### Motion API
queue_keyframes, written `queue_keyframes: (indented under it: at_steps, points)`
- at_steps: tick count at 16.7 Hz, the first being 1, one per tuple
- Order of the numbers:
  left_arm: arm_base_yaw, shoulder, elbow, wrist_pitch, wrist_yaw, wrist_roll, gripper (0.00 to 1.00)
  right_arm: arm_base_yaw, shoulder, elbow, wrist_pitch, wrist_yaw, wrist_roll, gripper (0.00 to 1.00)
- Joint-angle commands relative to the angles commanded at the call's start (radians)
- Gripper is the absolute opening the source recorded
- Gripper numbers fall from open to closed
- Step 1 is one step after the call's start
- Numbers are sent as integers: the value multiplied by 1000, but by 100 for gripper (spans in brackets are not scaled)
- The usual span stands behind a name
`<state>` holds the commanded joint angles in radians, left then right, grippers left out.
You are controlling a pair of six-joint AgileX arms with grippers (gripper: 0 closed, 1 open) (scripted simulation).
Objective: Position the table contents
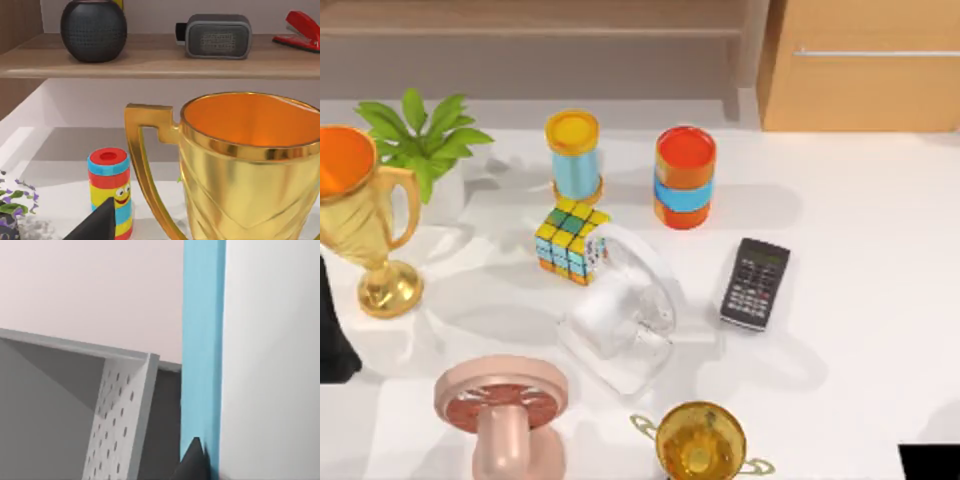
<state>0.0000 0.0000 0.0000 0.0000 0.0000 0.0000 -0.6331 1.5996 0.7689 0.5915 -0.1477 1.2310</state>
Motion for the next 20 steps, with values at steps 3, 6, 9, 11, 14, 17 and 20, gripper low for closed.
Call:
queue_keyframes:
  at_steps: [3, 6, 9, 11, 14, 17, 20]
  points:
    - [0, 0, 0, 0, 0, 0, 100, 14, 108, 32, 35, -137, 98, 0]
    - [0, 0, 0, 0, 0, 0, 100, 66, 202, 87, 72, -248, 169, 0]
    - [0, 0, 0, 0, 0, 0, 100, 105, 268, 125, 93, -309, 206, 0]
    - [0, 0, 0, 0, 0, 0, 100, 111, 279, 130, 96, -317, 211, 0]
    - [0, 0, 0, 0, 0, 0, 100, 111, 279, 130, 96, -317, 211, 0]
    - [0, 0, 0, 0, 0, 0, 100, 108, 280, 130, 95, -315, 212, 0]
    - [0, 0, 0, 0, 0, 0, 100, 126, 306, 174, 94, -303, 214, 0]
